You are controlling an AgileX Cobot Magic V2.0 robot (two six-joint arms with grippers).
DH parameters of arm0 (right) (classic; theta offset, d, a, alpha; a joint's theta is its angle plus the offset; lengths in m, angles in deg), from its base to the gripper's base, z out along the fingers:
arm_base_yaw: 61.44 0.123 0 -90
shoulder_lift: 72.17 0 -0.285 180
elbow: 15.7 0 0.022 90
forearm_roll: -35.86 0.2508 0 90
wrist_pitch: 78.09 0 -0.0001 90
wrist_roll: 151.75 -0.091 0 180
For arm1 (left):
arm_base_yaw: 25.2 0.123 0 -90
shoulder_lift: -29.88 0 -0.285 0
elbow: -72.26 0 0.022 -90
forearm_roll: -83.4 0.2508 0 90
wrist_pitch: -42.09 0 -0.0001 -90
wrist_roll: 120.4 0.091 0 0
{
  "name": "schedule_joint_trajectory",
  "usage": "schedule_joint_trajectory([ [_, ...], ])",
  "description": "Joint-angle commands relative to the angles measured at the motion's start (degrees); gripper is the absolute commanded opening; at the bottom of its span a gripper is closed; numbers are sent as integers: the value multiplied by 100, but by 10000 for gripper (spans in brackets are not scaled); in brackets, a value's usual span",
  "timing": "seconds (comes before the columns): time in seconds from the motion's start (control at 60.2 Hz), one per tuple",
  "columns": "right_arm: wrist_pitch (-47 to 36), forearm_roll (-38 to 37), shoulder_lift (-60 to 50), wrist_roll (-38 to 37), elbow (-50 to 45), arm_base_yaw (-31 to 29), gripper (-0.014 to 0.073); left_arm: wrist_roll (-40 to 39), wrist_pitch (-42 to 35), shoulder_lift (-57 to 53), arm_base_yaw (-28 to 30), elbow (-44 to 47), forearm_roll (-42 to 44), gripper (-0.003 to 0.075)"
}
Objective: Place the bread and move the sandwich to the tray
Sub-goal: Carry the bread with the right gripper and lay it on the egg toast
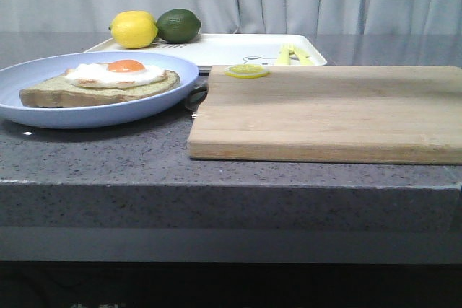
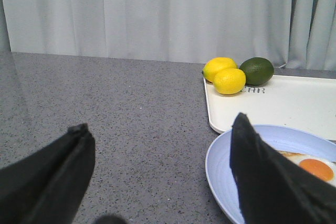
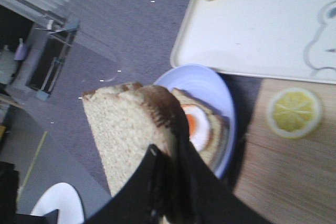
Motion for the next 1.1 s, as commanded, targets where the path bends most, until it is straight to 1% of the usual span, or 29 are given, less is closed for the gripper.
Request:
schedule_joint_trajectory([
  [0.0, -636, 792, 6, 75, 170, 495, -65, -41, -480, 55, 7, -176, 0, 533],
  [0.116, -1213, 1462, 414, 75, 170, 1147, -65, -41, -480, 55, 7, -176, 0, 533],
  [0.183, -1499, 1828, 659, 75, 170, 1410, -65, -41, -480, 55, 7, -176, 0, 533],
  [0.282, -1849, 2185, 1019, 75, 170, 1708, -65, -41, -480, 55, 7, -176, 0, 533],
  [0.382, -2036, 2321, 1357, 75, 170, 1880, -65, -41, -480, 55, 7, -176, 0, 533],
  [0.565, -1931, 2356, 1809, 75, 170, 1942, -62, -41, -480, 55, 7, -176, 0, 533],
  [0.714, -2123, 2323, 1902, 75, 170, 1942, 6, -41, -480, 55, 7, -176, 0, 533],
  [0.897, -2145, 2170, 1909, 75, 170, 1936, 90, -41, -480, 55, 7, -176, 0, 533],
  [1.08, -2031, 2085, 1909, 75, 170, 1931, 209, -41, -480, 55, 7, -176, 0, 533],
])
